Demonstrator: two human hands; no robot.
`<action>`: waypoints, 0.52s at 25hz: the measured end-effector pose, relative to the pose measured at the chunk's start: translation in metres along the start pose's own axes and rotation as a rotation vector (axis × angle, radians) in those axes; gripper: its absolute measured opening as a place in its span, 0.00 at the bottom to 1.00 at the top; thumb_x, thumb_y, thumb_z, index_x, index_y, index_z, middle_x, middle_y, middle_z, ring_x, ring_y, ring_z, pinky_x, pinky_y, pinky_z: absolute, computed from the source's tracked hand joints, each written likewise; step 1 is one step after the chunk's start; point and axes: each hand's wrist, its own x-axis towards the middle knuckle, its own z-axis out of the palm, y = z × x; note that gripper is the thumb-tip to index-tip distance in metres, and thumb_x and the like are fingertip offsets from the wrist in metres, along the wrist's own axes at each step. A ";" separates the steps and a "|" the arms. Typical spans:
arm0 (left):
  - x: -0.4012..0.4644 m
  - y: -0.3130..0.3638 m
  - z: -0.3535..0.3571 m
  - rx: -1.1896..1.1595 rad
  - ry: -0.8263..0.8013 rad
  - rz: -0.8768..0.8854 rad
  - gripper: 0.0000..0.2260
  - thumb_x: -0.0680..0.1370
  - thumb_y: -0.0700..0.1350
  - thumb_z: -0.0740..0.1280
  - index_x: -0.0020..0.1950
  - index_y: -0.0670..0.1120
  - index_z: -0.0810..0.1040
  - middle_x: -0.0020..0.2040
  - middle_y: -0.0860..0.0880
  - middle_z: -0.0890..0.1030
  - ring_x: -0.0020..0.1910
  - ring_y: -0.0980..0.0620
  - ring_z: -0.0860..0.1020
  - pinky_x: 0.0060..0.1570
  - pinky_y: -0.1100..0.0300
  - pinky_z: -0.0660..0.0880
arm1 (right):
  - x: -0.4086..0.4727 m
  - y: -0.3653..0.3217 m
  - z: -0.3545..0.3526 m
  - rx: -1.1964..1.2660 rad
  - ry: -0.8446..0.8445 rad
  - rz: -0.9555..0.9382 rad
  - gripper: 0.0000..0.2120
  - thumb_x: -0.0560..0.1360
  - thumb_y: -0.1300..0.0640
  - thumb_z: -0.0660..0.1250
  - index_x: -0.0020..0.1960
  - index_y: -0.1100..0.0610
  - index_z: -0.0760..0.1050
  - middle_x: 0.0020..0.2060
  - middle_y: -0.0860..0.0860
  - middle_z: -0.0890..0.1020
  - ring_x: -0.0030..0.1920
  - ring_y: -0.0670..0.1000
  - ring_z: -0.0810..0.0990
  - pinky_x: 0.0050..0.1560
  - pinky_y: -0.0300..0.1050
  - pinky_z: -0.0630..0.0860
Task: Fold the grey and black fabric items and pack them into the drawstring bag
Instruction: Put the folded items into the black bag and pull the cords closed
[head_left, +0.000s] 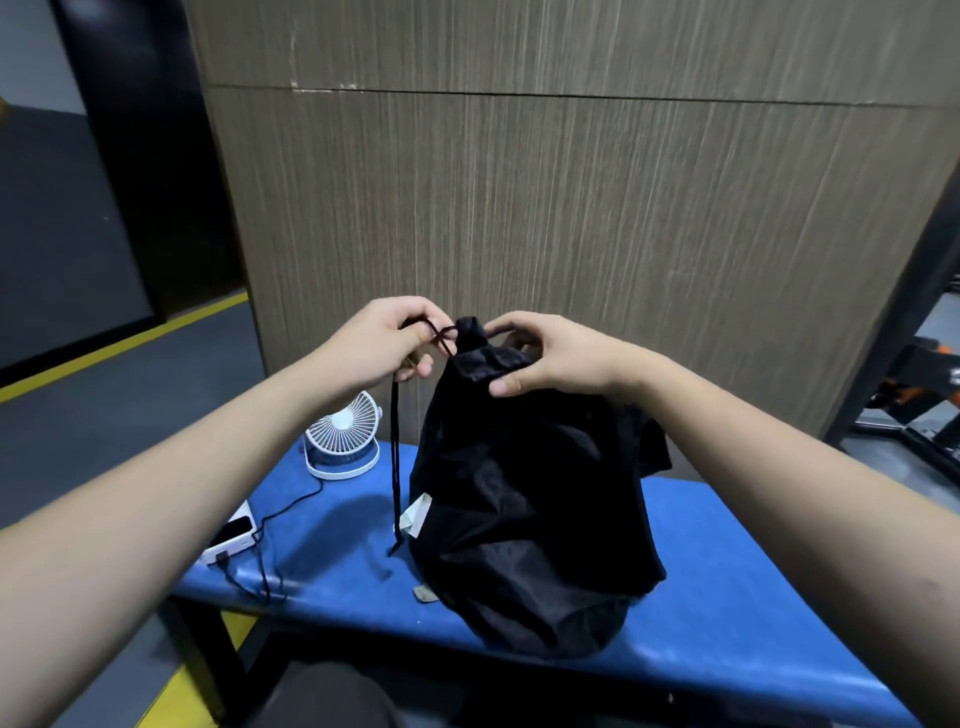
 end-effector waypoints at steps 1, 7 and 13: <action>0.000 0.001 -0.004 -0.002 -0.013 0.008 0.10 0.83 0.34 0.57 0.50 0.39 0.78 0.44 0.46 0.83 0.29 0.55 0.75 0.25 0.66 0.66 | 0.002 -0.007 0.002 0.025 -0.035 0.008 0.35 0.69 0.52 0.80 0.72 0.48 0.69 0.59 0.50 0.79 0.58 0.46 0.80 0.58 0.36 0.74; -0.005 0.009 -0.022 0.139 -0.013 0.040 0.15 0.81 0.32 0.59 0.47 0.46 0.81 0.36 0.53 0.77 0.30 0.57 0.69 0.28 0.64 0.61 | 0.020 -0.027 0.008 0.012 -0.060 -0.076 0.44 0.66 0.54 0.82 0.76 0.44 0.64 0.53 0.46 0.77 0.51 0.42 0.78 0.54 0.34 0.73; -0.010 0.011 -0.035 0.338 0.018 0.077 0.20 0.72 0.28 0.56 0.43 0.48 0.81 0.33 0.55 0.80 0.33 0.58 0.74 0.35 0.60 0.68 | 0.029 -0.025 0.010 -0.196 -0.011 -0.132 0.05 0.73 0.59 0.75 0.45 0.56 0.79 0.36 0.45 0.79 0.35 0.39 0.74 0.42 0.37 0.70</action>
